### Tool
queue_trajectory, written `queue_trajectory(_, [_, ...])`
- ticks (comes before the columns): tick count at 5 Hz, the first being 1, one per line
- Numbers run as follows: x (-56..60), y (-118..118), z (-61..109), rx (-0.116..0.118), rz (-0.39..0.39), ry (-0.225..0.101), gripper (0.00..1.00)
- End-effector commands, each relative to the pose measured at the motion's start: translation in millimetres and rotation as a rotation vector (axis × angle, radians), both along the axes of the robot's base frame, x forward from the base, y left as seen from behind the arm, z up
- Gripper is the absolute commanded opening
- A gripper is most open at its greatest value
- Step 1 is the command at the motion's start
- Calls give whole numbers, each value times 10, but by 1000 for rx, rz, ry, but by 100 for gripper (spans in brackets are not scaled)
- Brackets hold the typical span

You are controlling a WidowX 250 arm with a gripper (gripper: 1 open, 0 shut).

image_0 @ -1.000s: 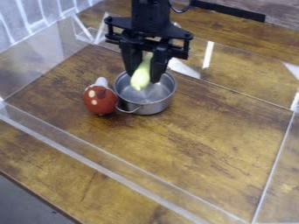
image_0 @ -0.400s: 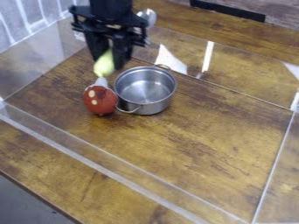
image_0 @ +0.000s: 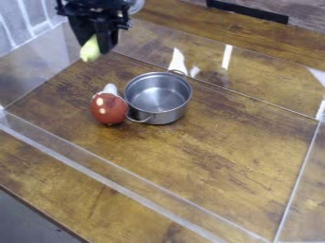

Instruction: Move the green spoon to the left

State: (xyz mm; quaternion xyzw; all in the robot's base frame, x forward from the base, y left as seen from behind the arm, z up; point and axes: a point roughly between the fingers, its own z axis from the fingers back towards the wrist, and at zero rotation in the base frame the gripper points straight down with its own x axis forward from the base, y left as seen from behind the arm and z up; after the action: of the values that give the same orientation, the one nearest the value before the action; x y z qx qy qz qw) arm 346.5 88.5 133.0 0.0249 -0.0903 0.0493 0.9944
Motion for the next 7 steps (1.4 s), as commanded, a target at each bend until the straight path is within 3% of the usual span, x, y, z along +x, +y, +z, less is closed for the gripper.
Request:
queue_trajectory(1, [126,332,190,14,33,-53,0])
queue_trajectory(3, [205,490,111,-16,41,-27,0])
queue_trajectory(5, [330,586,-340,-49,22,-7,0])
queue_trajectory(7, [622,793,53,-42,-62,-12,0])
